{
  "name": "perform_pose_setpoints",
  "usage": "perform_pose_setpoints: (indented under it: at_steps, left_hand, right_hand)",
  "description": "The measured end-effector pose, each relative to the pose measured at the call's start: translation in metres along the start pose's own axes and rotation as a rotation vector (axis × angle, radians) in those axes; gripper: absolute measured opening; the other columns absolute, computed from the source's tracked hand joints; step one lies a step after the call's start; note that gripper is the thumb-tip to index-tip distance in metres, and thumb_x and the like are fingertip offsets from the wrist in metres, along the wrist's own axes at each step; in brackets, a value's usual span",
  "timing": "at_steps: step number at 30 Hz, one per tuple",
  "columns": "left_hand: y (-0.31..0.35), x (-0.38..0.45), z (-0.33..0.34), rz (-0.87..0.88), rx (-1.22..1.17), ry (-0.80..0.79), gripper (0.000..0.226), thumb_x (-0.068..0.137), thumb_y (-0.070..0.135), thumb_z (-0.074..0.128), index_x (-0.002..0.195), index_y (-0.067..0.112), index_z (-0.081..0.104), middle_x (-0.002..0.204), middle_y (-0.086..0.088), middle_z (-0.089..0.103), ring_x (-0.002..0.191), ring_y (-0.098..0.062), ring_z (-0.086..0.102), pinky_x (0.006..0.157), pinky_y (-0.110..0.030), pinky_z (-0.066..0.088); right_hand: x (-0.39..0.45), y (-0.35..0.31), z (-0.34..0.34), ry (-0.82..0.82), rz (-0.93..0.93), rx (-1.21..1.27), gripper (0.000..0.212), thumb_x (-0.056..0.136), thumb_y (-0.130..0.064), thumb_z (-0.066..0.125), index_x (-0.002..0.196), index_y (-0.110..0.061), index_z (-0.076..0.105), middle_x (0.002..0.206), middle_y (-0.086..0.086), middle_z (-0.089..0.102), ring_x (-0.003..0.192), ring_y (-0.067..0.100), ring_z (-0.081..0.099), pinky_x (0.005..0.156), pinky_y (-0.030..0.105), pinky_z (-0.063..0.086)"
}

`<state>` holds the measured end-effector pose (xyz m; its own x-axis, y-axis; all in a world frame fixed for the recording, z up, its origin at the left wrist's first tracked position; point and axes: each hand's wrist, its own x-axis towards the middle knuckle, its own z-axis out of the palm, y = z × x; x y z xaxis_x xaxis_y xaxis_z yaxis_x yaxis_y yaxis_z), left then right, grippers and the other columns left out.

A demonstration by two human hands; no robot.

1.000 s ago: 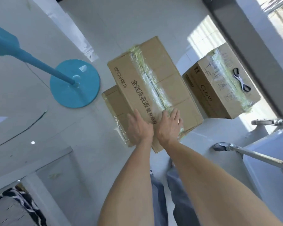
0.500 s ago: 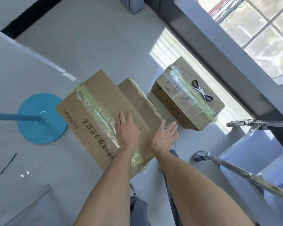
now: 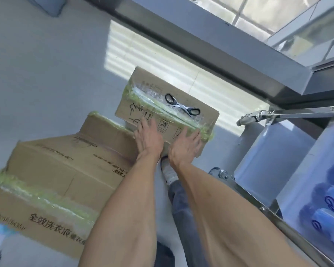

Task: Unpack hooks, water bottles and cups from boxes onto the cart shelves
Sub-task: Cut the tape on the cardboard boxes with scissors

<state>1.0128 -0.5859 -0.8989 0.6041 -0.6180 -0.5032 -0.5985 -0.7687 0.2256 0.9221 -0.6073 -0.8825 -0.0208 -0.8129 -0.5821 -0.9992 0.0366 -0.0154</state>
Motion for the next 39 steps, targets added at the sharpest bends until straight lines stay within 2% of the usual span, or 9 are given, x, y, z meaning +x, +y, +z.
perform_pose_setpoints:
  at_steps: [4,7,13,17,23,30,34,36,39]
  left_hand:
    - [0.017,0.032,0.015,0.032,0.059,-0.057,0.067,0.08,-0.003,0.057,0.141,0.017,0.038,0.159,-0.02,0.018,0.145,-0.035,0.022,0.117,-0.049,0.023]
    - [0.029,0.053,0.017,0.077,0.117,-0.045,0.07,0.079,0.003,0.061,0.143,0.015,0.035,0.157,-0.026,0.018,0.144,-0.037,0.023,0.115,-0.049,0.027]
    - [0.033,0.07,0.021,0.042,0.183,-0.104,0.071,0.085,0.01,0.059,0.149,0.016,0.028,0.16,-0.026,0.007,0.147,-0.04,0.015,0.113,-0.052,0.029]
    - [0.028,0.065,0.022,0.066,0.171,-0.11,0.066,0.086,0.011,0.059,0.146,0.015,0.032,0.161,-0.024,0.004,0.149,-0.039,0.011,0.114,-0.052,0.028]
    - [0.011,0.057,0.021,0.083,0.137,-0.091,0.06,0.088,0.012,0.056,0.143,0.016,0.035,0.162,-0.02,0.005,0.149,-0.035,0.013,0.116,-0.048,0.028]
    - [-0.02,0.023,-0.004,-0.07,0.052,-0.031,0.06,0.089,0.012,0.053,0.146,0.017,0.034,0.16,-0.024,0.011,0.148,-0.036,0.016,0.117,-0.048,0.022]
    - [-0.069,0.006,-0.046,-0.207,-0.014,0.071,0.061,0.083,0.009,0.055,0.142,0.015,0.039,0.157,-0.025,0.016,0.14,-0.036,0.026,0.109,-0.044,0.031]
    - [-0.101,-0.006,-0.071,-0.305,-0.051,0.105,0.062,0.084,0.009,0.055,0.143,0.014,0.037,0.158,-0.025,0.016,0.142,-0.036,0.024,0.11,-0.045,0.028]
    - [-0.151,-0.032,-0.101,-0.397,-0.076,0.145,0.065,0.084,0.011,0.054,0.146,0.013,0.035,0.159,-0.024,0.016,0.144,-0.036,0.021,0.113,-0.046,0.028]
  right_hand:
    - [0.049,-0.006,-0.004,-0.002,0.015,0.046,0.057,0.095,0.0,0.045,0.147,-0.011,0.026,0.16,0.028,0.004,0.149,0.041,0.006,0.12,0.05,0.011]
    - [0.08,-0.014,-0.009,0.047,-0.035,0.031,0.055,0.1,0.002,0.032,0.152,-0.01,0.021,0.161,0.025,0.008,0.149,0.039,0.007,0.12,0.05,0.011]
    - [0.096,-0.021,-0.009,-0.054,-0.1,0.006,0.062,0.093,-0.001,0.044,0.15,-0.014,0.023,0.16,0.025,0.009,0.145,0.041,0.014,0.113,0.051,0.023]
    - [0.092,-0.021,0.0,0.041,-0.068,-0.109,0.044,0.093,0.0,0.047,0.135,-0.013,0.04,0.144,0.025,0.037,0.128,0.038,0.037,0.099,0.048,0.032]
    - [0.089,-0.022,0.008,-0.073,-0.015,-0.159,0.031,0.09,0.0,0.046,0.117,-0.01,0.054,0.117,0.017,0.062,0.111,0.035,0.053,0.089,0.044,0.042]
    - [0.035,-0.028,0.001,-0.055,-0.159,-0.007,0.009,0.101,-0.014,0.043,0.107,-0.008,0.045,0.095,0.012,0.064,0.085,0.031,0.06,0.066,0.038,0.044]
    - [-0.018,-0.061,-0.003,-0.112,-0.253,0.07,0.03,0.099,-0.022,0.038,0.118,0.001,0.041,0.1,0.021,0.06,0.076,0.032,0.059,0.064,0.041,0.044]
    - [-0.052,-0.086,0.003,-0.1,-0.372,-0.04,0.037,0.102,-0.028,0.036,0.124,0.001,0.043,0.093,0.016,0.054,0.065,0.026,0.054,0.058,0.034,0.039]
    - [-0.108,-0.128,0.015,-0.106,-0.454,0.022,0.02,0.105,-0.023,0.036,0.116,-0.006,0.039,0.091,0.015,0.062,0.078,0.032,0.063,0.06,0.035,0.037]
